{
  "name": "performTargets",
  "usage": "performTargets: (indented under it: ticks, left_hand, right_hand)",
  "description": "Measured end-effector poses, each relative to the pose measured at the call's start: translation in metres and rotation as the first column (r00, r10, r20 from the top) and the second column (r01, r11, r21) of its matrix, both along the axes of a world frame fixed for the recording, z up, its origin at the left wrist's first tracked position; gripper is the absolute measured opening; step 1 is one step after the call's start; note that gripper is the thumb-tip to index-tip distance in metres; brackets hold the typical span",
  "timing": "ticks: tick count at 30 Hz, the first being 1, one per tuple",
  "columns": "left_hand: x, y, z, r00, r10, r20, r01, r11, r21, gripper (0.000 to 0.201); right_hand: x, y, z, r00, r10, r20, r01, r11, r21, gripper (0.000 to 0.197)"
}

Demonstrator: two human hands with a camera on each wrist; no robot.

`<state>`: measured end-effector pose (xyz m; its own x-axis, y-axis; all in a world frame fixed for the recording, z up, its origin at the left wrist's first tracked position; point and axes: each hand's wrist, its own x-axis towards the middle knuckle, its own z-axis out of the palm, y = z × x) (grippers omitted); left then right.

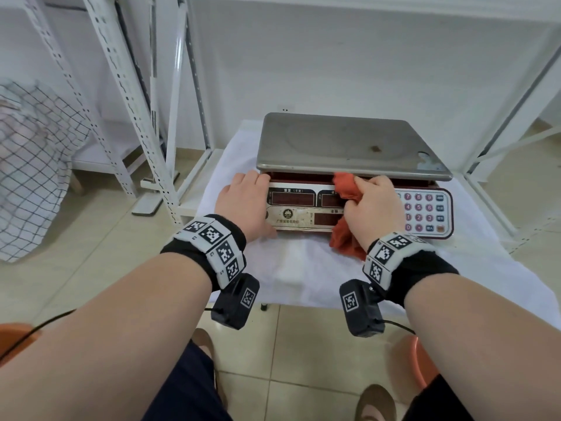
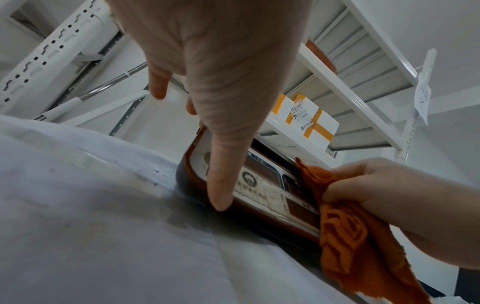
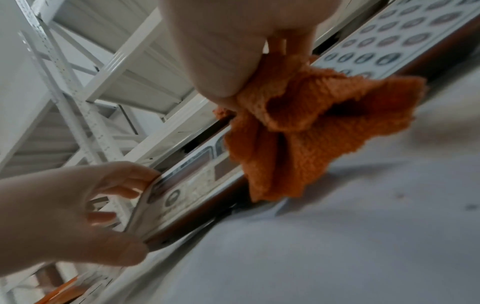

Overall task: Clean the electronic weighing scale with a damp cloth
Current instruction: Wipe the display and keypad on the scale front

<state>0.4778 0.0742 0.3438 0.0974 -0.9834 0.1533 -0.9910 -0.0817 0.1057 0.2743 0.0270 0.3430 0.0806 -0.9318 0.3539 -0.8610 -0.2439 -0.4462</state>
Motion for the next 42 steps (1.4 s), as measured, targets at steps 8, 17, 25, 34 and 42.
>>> performTargets:
  ticks: [8,17,25,34,42]
  left_hand:
    - [-0.003,0.003,0.002,1.000,0.009,-0.006,-0.009,1.000,0.008,0.087]
    - [-0.008,0.006,0.007,0.997,0.001,0.079,-0.003,1.000,0.022,0.083]
    - [-0.011,0.006,0.007,0.996,0.016,0.083,-0.019,0.999,0.038,0.082]
    - [-0.014,0.005,0.009,0.996,0.011,0.084,-0.015,0.999,0.042,0.075]
    - [-0.013,0.004,0.009,0.997,0.013,0.081,-0.018,0.998,0.052,0.077]
  right_hand:
    - [0.010,0.003,-0.008,0.996,0.069,-0.058,-0.071,0.997,-0.034,0.043]
    - [-0.011,0.004,-0.002,0.997,0.023,-0.075,-0.025,0.999,-0.028,0.040]
    - [0.016,0.014,-0.007,0.934,0.254,-0.251,-0.247,0.967,0.057,0.038]
    - [0.010,0.012,-0.005,0.992,0.065,-0.104,-0.059,0.996,0.061,0.043]
    - [0.007,0.011,0.001,0.934,0.333,-0.127,-0.319,0.940,0.124,0.040]
